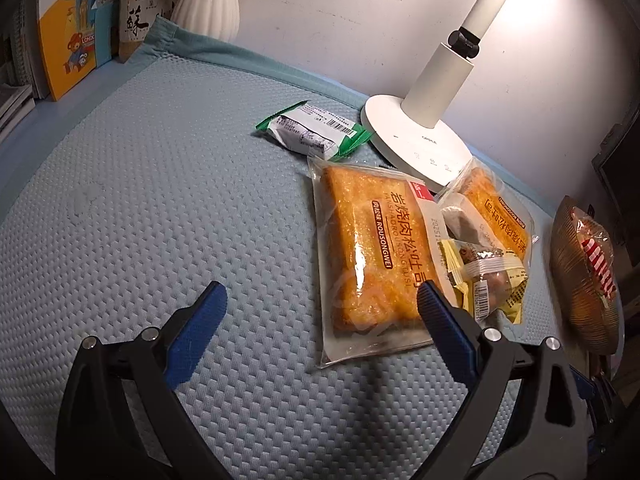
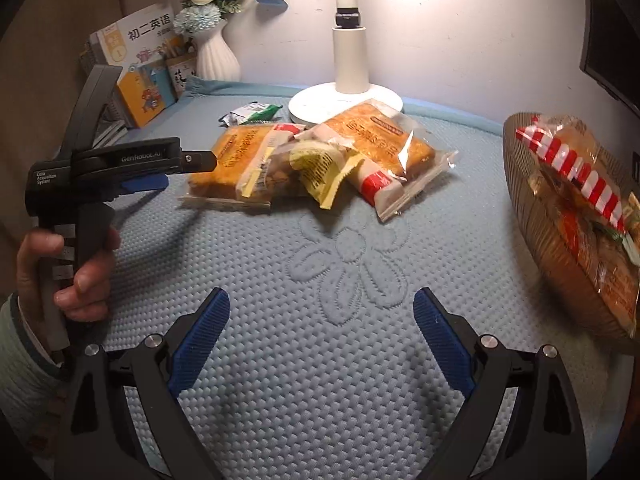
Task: Organize snacks
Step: 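Grasp the yellow nut bag with the right tool while the left grasps the orange bread pack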
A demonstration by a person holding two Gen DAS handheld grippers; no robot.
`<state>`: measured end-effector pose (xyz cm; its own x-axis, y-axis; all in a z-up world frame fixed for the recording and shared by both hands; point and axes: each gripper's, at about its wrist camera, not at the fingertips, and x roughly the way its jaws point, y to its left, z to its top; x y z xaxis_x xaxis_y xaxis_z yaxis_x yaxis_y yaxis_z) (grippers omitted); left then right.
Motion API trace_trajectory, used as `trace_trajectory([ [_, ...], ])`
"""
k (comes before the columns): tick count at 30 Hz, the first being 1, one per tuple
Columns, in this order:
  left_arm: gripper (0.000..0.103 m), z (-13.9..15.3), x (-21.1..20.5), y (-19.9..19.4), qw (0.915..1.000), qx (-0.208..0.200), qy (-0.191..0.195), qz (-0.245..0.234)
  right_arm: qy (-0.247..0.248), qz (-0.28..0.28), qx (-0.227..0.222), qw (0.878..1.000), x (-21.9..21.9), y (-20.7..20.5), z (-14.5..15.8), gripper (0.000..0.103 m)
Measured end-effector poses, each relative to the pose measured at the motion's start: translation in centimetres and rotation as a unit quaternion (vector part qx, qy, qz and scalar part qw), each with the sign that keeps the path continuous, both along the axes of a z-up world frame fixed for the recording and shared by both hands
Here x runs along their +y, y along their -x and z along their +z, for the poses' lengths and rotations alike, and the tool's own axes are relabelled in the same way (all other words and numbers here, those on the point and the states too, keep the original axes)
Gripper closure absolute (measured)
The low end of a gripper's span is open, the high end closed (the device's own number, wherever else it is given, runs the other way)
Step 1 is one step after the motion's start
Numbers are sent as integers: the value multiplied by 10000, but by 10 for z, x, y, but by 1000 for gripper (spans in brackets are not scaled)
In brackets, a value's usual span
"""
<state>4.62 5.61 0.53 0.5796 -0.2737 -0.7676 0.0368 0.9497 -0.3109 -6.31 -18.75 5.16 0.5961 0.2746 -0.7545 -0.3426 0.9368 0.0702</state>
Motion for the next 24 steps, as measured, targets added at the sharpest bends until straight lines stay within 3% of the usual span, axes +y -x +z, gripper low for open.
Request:
trace_trajectory([
  [6,8,25,3,-8,9983,16,581,-73,263,509,-149,9982,31,-73,33,11],
  [8,8,28,2,-17,9971,59,752,-86,113,684,46,9976,38,-102,27,13],
  [10,8,28,2,-27,9969,153,764,-99,-96,749,359,9965,38,-131,15,21],
  [12,8,28,-1,-34,9971,183,730,-118,-430,881,642,9931,34,-148,5,22],
  [15,8,28,-10,-45,9975,324,598,-173,-725,1438,1073,9811,36,-150,-7,22],
  [18,8,23,-23,-56,9978,441,417,-255,-463,1991,1256,9708,44,-125,-12,22],
  [22,8,10,-41,-67,9961,694,317,-448,110,1955,1044,9751,51,-102,-19,22],
  [24,7,6,-54,-71,9966,690,25,-440,186,1652,989,9811,49,-103,-25,26],
])
